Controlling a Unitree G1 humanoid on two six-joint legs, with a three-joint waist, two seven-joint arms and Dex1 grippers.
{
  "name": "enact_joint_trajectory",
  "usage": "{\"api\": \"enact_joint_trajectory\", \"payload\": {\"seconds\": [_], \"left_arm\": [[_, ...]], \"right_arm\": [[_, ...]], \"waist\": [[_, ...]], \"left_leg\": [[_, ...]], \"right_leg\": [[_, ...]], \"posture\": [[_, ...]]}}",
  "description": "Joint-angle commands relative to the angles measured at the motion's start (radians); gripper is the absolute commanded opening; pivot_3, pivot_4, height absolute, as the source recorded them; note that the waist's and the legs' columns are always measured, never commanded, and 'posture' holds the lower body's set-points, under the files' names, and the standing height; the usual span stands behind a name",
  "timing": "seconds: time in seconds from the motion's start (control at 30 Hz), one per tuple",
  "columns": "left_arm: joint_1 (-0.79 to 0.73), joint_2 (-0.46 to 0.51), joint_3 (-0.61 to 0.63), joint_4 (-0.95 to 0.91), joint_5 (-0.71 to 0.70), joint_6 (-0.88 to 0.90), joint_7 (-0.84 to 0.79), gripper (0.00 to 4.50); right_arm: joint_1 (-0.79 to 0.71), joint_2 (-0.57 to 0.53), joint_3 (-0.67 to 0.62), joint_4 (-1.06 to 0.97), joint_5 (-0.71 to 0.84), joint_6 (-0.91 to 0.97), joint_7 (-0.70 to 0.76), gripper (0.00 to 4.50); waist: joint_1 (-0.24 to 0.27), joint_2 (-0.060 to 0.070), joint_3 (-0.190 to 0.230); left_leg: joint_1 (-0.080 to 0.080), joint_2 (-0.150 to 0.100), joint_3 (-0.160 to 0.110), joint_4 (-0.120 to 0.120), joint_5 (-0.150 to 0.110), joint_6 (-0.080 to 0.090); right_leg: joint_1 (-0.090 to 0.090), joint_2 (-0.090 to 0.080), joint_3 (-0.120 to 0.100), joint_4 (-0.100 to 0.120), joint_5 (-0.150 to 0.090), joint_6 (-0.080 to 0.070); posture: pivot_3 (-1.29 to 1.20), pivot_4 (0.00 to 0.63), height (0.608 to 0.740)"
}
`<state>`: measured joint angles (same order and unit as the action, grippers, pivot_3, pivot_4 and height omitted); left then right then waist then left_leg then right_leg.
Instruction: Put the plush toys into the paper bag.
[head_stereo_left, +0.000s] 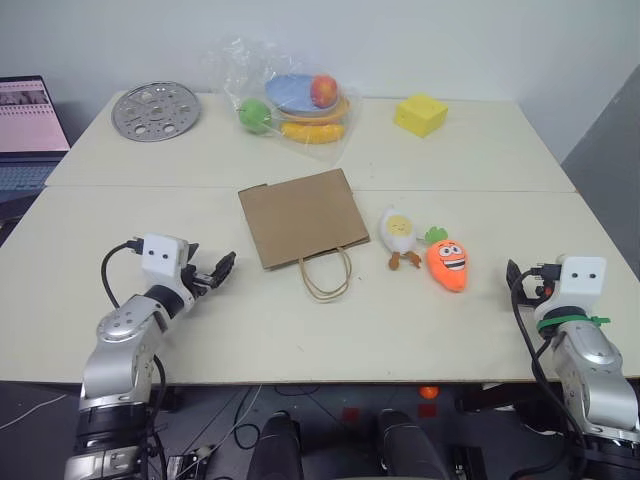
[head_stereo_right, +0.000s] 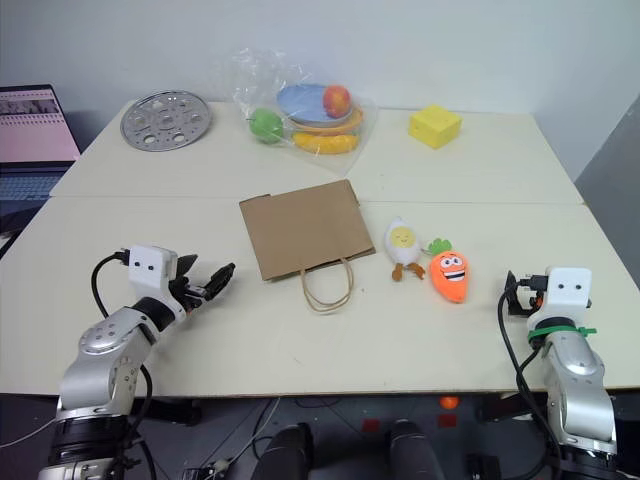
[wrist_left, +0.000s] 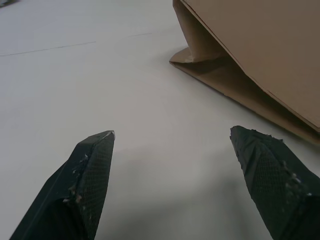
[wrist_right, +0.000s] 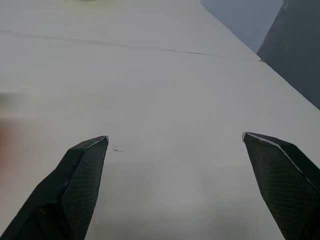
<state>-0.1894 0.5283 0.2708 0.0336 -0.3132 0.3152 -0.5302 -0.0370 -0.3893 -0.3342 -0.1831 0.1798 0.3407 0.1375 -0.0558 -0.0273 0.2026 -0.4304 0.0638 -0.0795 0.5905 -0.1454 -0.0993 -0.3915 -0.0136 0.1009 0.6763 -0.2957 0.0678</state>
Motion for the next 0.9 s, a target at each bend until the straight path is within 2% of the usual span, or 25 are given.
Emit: {"api": "enact_joint_trajectory", "payload": {"seconds": [0.03, 0.2, 0.3, 0.4, 0.57, 0.77, 0.9], "left_arm": [[0.007, 0.067, -0.002, -0.134, -0.046, -0.031, -0.121, 3.96], [0.016, 0.176, -0.137, -0.269, -0.033, -0.079, -0.334, 3.96], [-0.035, 0.196, -0.222, -0.276, 0.002, -0.129, -0.408, 3.96], [-0.103, 0.181, -0.343, -0.232, 0.113, -0.255, -0.448, 3.96], [-0.183, 0.128, -0.505, -0.104, 0.285, -0.471, -0.455, 3.96], [-0.237, 0.068, -0.562, -0.012, 0.384, -0.598, -0.409, 3.96], [-0.252, 0.077, -0.581, 0.056, 0.458, -0.681, -0.384, 3.96]], "right_arm": [[0.015, -0.070, -0.002, -0.110, 0.028, 0.010, 0.095, 4.50], [-0.003, -0.177, 0.013, -0.206, 0.165, 0.084, 0.298, 4.50], [-0.022, -0.242, 0.053, -0.278, 0.238, 0.122, 0.416, 4.50], [-0.039, -0.285, 0.098, -0.371, 0.327, 0.202, 0.482, 4.50], [-0.042, -0.319, 0.169, -0.479, 0.341, 0.265, 0.479, 4.50], [-0.054, -0.274, 0.165, -0.520, 0.323, 0.293, 0.393, 4.50], [-0.014, -0.241, 0.160, -0.594, 0.365, 0.336, 0.354, 4.50]], "waist": [[0.000, 0.000, 0.000], [0.001, 0.000, 0.000], [0.000, 0.000, 0.000], [0.001, 0.000, 0.000], [0.008, 0.000, 0.000], [0.010, 0.000, 0.000], [0.011, 0.000, 0.000]], "left_leg": [[0.000, 0.000, 0.000, 0.000, 0.000, 0.000], [0.000, 0.000, 0.000, 0.000, 0.000, 0.000], [0.000, 0.000, 0.001, 0.000, 0.000, 0.000], [0.000, 0.000, 0.001, 0.000, 0.000, 0.000], [-0.001, 0.000, 0.001, 0.000, 0.000, 0.000], [-0.001, 0.000, 0.000, 0.000, 0.000, 0.000], [-0.001, 0.000, 0.000, 0.001, 0.000, 0.000]], "right_leg": [[0.000, 0.000, 0.000, 0.000, 0.000, 0.000], [0.000, -0.001, 0.000, -0.001, -0.001, -0.001], [0.000, -0.001, 0.001, 0.000, -0.001, -0.002], [0.000, -0.001, 0.000, -0.001, -0.001, -0.002], [0.000, -0.001, 0.000, -0.003, -0.001, -0.001], [0.000, -0.001, 0.000, -0.003, -0.001, -0.001], [0.000, 0.000, 0.000, -0.002, -0.001, 0.000]], "posture": [[0.00, 0.150, 0.740], [0.00, 0.150, 0.740], [0.00, 0.150, 0.740], [0.00, 0.150, 0.740], [0.00, 0.150, 0.740], [0.00, 0.150, 0.740], [0.00, 0.150, 0.740]]}}
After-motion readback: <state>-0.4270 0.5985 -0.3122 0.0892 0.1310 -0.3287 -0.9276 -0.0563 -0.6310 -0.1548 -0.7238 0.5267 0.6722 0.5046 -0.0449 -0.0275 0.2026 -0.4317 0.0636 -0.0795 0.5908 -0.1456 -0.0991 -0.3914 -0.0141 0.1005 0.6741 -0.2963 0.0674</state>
